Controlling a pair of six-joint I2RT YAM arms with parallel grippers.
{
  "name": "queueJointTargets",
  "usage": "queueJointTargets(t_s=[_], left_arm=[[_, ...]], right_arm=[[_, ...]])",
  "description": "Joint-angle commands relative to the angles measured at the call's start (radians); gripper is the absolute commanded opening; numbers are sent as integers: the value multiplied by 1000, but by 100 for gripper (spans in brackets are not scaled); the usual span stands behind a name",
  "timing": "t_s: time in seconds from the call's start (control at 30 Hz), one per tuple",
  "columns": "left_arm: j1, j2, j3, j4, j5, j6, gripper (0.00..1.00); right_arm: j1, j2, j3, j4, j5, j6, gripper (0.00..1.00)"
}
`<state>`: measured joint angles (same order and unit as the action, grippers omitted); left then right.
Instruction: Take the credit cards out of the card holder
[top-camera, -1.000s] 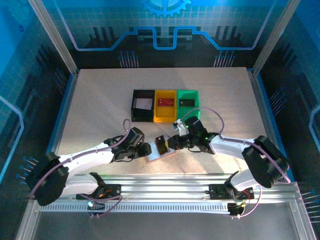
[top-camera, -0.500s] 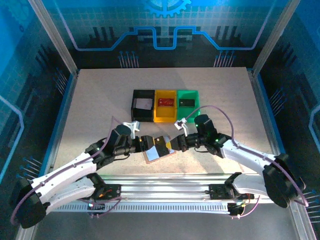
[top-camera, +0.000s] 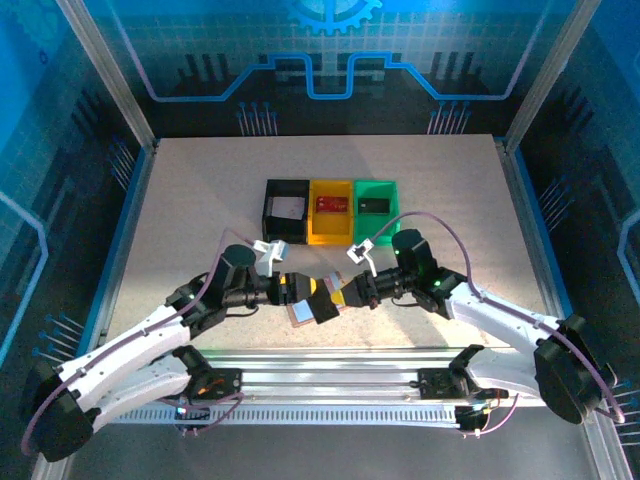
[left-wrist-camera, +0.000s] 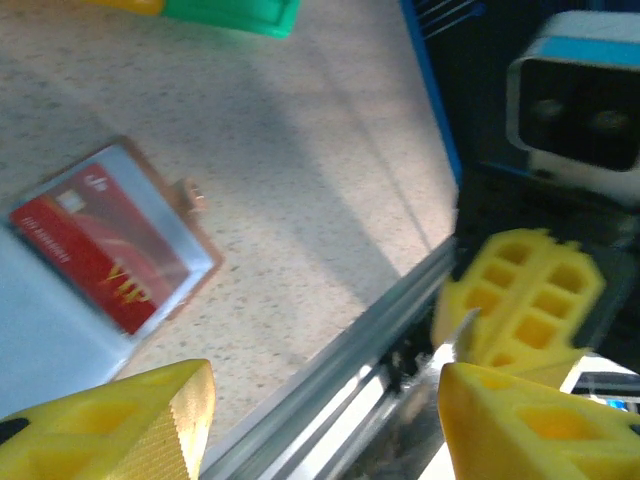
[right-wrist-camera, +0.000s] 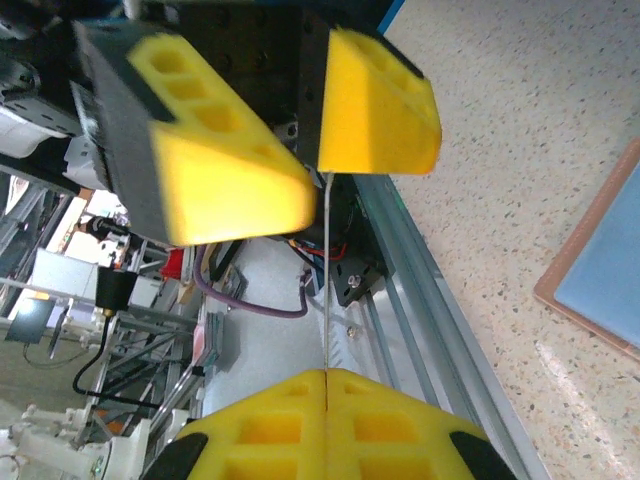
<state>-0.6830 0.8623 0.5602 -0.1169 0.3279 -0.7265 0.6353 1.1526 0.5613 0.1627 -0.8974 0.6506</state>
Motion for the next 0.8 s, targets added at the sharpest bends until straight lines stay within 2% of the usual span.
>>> queueJointTargets(t_s=[0.0,0.23,0.43,0.6,0.77], left_arm=[[10,-18,-25,117,86,-16,61],[10,-30,-58,196,147,-45,58],[10,-28,-62,180,184,-36,50],[11,-28,-66,165,208,-26,33],[11,-32,-70,162,220,-18,6]], right_arm=[[14,9,-8,23,-31,-5,0],[24,29,-3,38,-33,-1,0],[23,27,2,34,-27,-3,0],[23,30,4,33,-28,-3,0],[24,25,14,15,-17,-6,0]])
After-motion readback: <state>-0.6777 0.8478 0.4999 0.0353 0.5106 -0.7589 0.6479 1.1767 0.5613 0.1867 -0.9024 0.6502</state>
